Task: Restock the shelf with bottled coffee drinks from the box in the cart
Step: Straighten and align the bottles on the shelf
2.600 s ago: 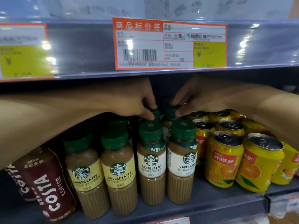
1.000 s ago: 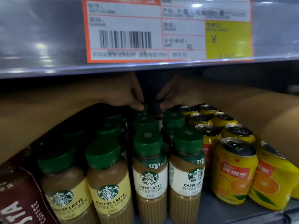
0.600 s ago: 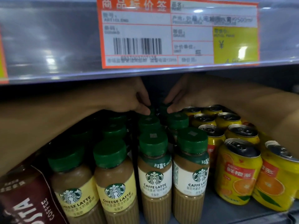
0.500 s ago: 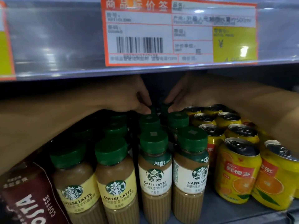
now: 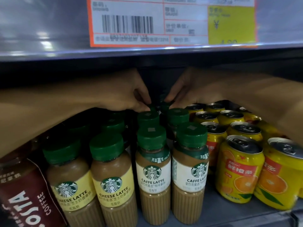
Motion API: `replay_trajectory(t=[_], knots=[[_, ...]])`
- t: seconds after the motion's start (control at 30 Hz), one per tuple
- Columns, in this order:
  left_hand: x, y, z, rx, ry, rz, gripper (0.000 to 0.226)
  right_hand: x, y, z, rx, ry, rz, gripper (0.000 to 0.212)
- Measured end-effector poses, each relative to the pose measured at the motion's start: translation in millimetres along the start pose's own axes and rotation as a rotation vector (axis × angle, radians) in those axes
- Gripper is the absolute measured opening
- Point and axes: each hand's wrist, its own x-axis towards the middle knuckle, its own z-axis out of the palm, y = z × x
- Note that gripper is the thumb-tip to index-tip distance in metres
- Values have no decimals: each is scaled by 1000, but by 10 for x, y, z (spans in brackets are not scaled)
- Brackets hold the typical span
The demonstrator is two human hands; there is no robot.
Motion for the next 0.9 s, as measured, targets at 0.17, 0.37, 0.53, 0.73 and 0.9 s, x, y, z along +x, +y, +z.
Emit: replay_trajectory(t=[0.17,0.37,0.53,0.73,0.9], knots=[[7,14,-4,-19,1,-11,19,27,-28,-67,10,-67,-27,22],[55,-107,-159,-68,2,-38,15,64,114,-271,119,-90,18,29],[282,-303,-107,12,112,-61,14,384,294,-135,-1,107,-11,25],[484,-439,49,76,16,-114,45,665,227,80,-43,38,-71,43],[548,-441,64,129,51,-26,32,717,215,84,-106,50,-105,34]])
